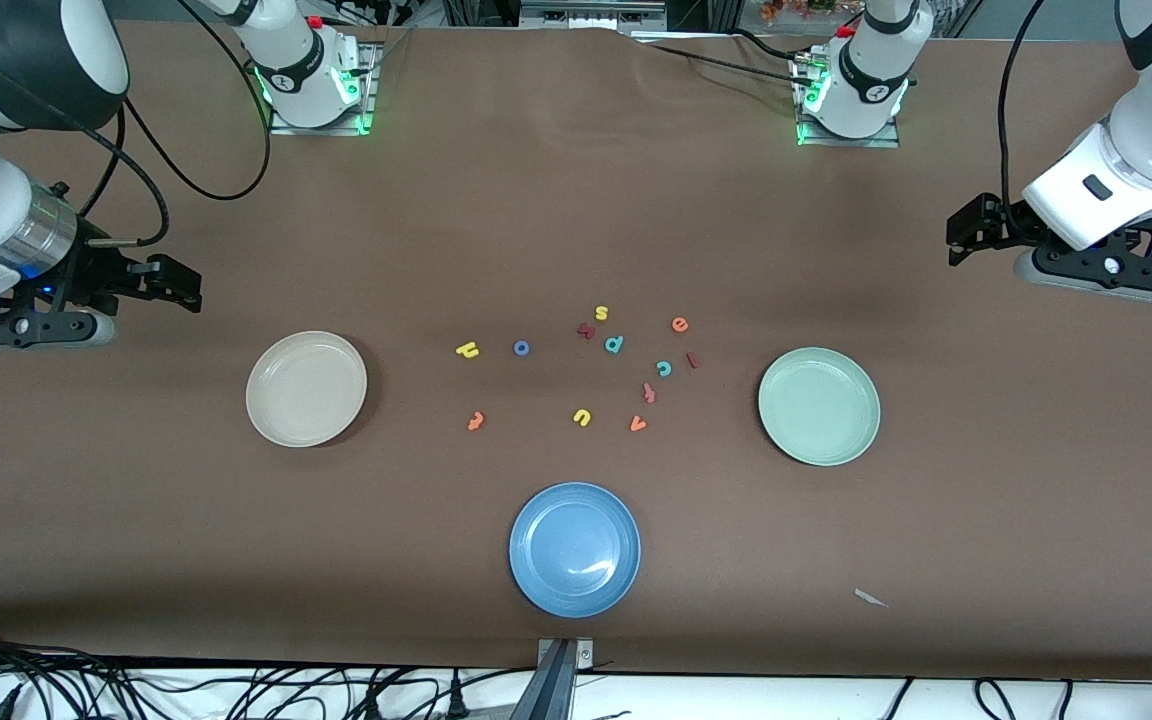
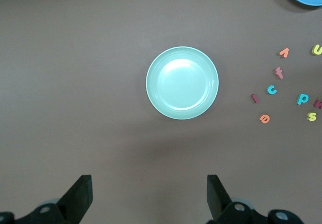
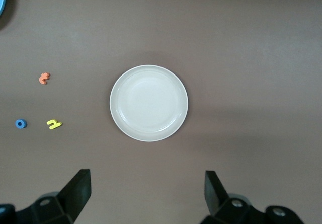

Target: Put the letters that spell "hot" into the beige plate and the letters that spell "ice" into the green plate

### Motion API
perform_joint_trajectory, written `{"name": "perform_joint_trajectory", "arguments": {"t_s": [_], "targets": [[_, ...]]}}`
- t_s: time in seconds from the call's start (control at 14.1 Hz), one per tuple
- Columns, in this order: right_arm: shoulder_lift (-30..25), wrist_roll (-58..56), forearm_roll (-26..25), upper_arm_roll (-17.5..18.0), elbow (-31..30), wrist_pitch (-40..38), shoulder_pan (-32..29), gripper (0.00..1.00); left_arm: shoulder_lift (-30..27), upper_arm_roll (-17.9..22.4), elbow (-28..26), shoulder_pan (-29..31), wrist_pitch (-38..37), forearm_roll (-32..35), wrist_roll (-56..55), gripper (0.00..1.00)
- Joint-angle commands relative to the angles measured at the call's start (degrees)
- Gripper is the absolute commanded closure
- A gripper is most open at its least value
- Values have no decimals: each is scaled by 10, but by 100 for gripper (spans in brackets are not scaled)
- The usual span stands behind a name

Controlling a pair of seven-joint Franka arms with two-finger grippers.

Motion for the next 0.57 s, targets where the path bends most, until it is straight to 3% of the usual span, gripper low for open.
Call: {"name": "perform_joint_trajectory", "arguments": {"t_s": [0.0,0.5], "targets": [[-4,9,-6,-2,-2,3,2,0,5,-10,17,0,-13,12,-4,0],[-3,9,-6,-2,-1,3,2,0,6,-10,18,0,-16,11,-7,0]]}}
